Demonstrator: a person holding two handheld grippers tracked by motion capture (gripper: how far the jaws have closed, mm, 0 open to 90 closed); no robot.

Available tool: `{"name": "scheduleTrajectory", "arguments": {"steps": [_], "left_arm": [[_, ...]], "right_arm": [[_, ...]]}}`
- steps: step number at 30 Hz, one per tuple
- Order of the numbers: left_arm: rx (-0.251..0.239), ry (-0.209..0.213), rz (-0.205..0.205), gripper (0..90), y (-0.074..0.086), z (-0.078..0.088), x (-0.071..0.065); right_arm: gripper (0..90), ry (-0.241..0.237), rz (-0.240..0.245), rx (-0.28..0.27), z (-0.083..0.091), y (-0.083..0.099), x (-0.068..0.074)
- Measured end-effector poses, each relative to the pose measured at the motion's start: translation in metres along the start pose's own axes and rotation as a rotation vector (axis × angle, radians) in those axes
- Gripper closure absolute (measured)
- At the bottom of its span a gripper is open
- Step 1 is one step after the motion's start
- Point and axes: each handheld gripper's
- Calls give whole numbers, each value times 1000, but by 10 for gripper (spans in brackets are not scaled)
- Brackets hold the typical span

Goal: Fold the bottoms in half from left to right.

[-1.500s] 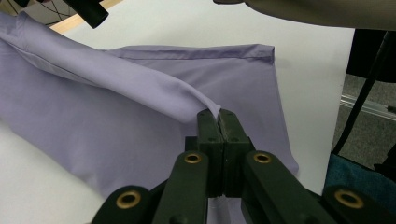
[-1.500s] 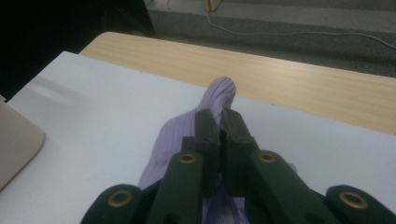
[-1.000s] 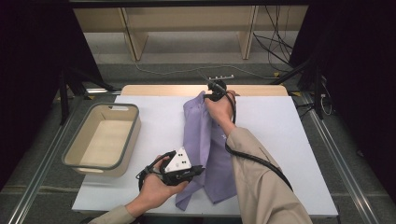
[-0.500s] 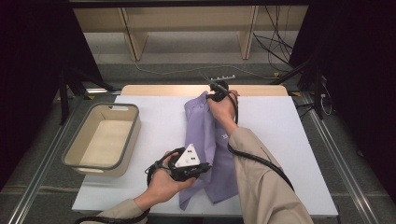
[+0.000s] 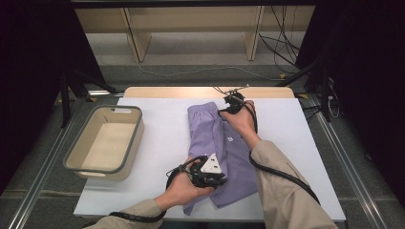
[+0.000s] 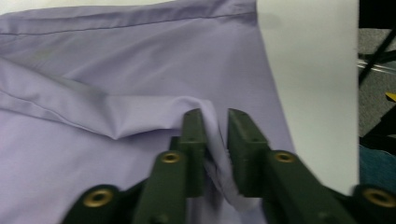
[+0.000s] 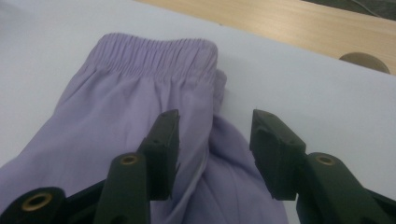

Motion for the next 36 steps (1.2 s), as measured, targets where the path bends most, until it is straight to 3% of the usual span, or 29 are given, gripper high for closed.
{"name": "scheduleTrajectory", "arguments": {"steps": [4,9,13,22,26,28,31,36], "left_arm": [[-24,-10,-5,569,2,12,-5],[-46,-35,35,409,10,31,-3],[-67,-51,94,311,21,41,2],[-29,-89,137,315,44,48,10],[-7,-106,146,337,49,45,12],[-3,-110,139,348,50,44,12],[1,-109,139,364,52,43,11],[4,-108,137,378,53,42,12]], "right_arm": [[489,-56,11,7,19,16,3],[465,-113,42,26,41,44,12],[455,-163,37,21,55,68,25],[418,-275,80,62,73,107,69],[423,-280,118,99,78,120,85],[492,-254,151,125,78,127,89],[687,-247,177,151,78,135,89],[899,-238,130,108,86,136,80]]}}
Point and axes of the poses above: each handheld gripper's, and its own axes: z roughly backward along the jaws, y roughly out of its underside, x roughly to its left, and after that the axes turned 7 degrees about z, right-handed
